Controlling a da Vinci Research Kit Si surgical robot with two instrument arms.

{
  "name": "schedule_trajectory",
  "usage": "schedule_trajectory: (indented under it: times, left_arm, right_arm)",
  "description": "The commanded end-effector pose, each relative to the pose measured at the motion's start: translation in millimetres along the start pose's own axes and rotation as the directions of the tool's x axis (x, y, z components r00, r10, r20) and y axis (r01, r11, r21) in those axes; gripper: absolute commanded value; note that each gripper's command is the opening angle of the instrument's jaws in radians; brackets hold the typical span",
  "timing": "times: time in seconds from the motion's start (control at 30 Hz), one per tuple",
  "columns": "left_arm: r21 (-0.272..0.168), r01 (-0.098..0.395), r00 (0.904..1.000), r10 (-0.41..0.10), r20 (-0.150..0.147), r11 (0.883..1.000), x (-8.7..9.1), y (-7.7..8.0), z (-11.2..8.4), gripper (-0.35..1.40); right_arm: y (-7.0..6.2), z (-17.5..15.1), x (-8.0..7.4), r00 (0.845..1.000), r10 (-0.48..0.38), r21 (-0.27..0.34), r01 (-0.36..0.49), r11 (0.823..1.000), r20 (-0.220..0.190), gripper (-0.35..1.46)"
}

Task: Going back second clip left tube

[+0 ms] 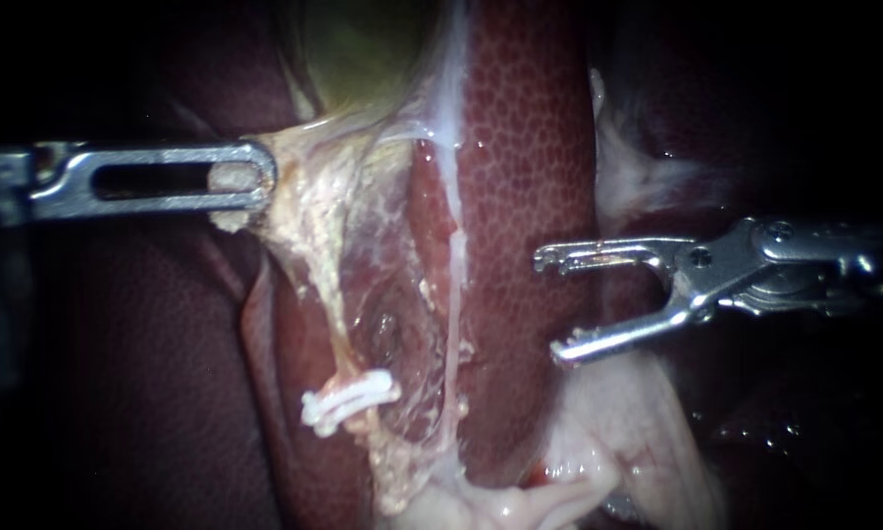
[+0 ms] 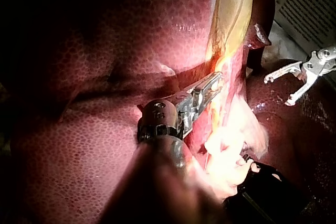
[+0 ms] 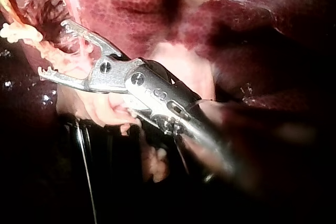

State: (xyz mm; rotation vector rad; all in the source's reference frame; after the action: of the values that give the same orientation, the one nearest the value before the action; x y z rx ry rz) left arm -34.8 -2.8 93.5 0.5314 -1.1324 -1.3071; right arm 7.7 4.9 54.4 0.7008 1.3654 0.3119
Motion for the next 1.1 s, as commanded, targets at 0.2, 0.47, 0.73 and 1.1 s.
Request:
schedule_trajectory:
  times: [0.2,0.47,0.73,1.1]
  left_arm:
    - [-0.017,-0.014,0.9995,0.013,-0.027,1.0,1.8,1.3,2.7,-0.35]
    - [-0.023,-0.021,0.9985,0.02,-0.051,1.0,3.2,2.3,5.7,-0.35]
    - [-0.027,-0.026,0.9977,0.024,-0.063,0.999,3.9,2.8,7.2,-0.35]
    - [-0.027,-0.026,0.9977,0.024,-0.063,0.999,3.9,2.8,7.2,-0.35]
  right_arm:
    - [0.0,0.1,-0.1,1.0,-0.001,0.0,0.001,1.0,0.0,0.6]
    - [-0.2,0.4,0.0,1.0,-0.002,-0.001,0.002,1.0,-0.001,0.6]
    - [-0.4,0.5,0.1,1.0,-0.002,-0.001,0.002,1.0,-0.002,0.6]
    - [-0.6,0.6,0.4,1.0,-0.002,-0.002,0.002,1.0,-0.003,0.6]
